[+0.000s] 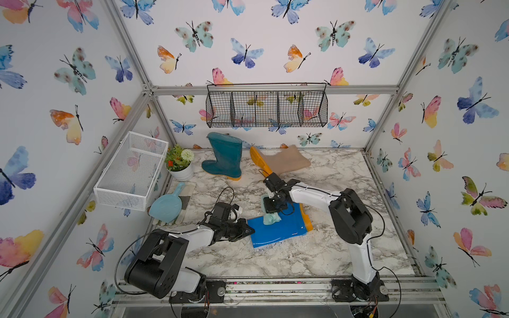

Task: Wipe the rubber boots with a cloth
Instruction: Wipe the dirt off the rubber boot.

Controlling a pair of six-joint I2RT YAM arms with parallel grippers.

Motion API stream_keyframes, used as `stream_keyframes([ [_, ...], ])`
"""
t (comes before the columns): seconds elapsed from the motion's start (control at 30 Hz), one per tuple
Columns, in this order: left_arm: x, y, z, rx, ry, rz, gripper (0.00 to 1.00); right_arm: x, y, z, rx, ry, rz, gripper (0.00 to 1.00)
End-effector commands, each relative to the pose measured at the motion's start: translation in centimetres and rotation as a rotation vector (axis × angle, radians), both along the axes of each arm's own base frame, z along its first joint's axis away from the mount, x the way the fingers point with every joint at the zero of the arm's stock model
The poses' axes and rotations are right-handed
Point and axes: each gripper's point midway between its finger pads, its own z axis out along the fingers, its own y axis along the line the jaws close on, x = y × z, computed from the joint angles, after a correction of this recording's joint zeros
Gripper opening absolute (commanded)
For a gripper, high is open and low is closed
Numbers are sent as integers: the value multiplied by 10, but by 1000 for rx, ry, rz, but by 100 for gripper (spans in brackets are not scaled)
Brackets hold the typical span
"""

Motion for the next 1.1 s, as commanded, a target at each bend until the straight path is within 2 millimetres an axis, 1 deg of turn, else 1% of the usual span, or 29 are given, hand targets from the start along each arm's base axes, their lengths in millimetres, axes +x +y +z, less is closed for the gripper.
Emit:
stream_keyframes([
  [0.0,9,8,9,43,-50,15,0,-51,48,-5,17,75,154,2],
  [0.03,10,9,11,50,-59,16,0,-51,46,-7,0,68,163,2],
  [0.07,12,11,13,58,-69,19,0,-44,36,-12,-40,48,149,2],
  [0.1,12,12,15,64,-74,22,0,-35,19,-16,-79,37,126,2],
  [0.13,12,14,15,68,-75,24,0,-27,1,-19,-101,44,93,2],
  [0.2,11,17,15,74,-79,28,0,-6,-50,-24,-111,86,-26,2],
  [0.27,8,19,13,78,-74,36,0,10,-96,-22,-113,101,-139,2],
  [0.3,7,21,11,76,-72,41,0,17,-116,-19,-120,93,-182,2],
  [0.33,6,21,11,72,-69,50,0,21,-126,-16,-127,81,-202,2],
  [0.37,5,22,9,66,-63,61,0,25,-129,-13,-133,64,-206,2],
  [0.4,4,22,8,55,-56,71,0,27,-126,-10,-129,64,-202,2],
  [0.43,4,22,6,47,-48,80,0,26,-117,-9,-102,84,-195,2],
  [0.5,5,22,5,34,-35,97,0,20,-80,-8,-41,108,-146,2],
  [0.57,8,22,5,28,-33,107,0,7,-36,-2,-16,90,-62,2],
  [0.67,12,20,8,30,-36,108,0,-29,29,7,53,97,84,2],
  [0.7,14,20,8,32,-38,109,0,-40,43,9,68,99,127,2],
  [0.73,16,21,8,35,-37,113,0,-45,46,10,64,95,148,2],
  [0.77,17,20,9,34,-39,115,0,-47,41,8,43,97,155,2],
  [0.83,19,21,9,33,-40,125,0,-36,15,3,-27,63,125,2],
  [0.9,19,21,9,26,-33,134,0,-21,-26,-1,-67,75,51,2],
  [1.0,17,21,6,17,-21,150,0,-1,-84,-2,-73,92,-85,2],
  [1.07,15,21,6,13,-16,156,0,5,-104,-2,-93,73,-124,2],
])
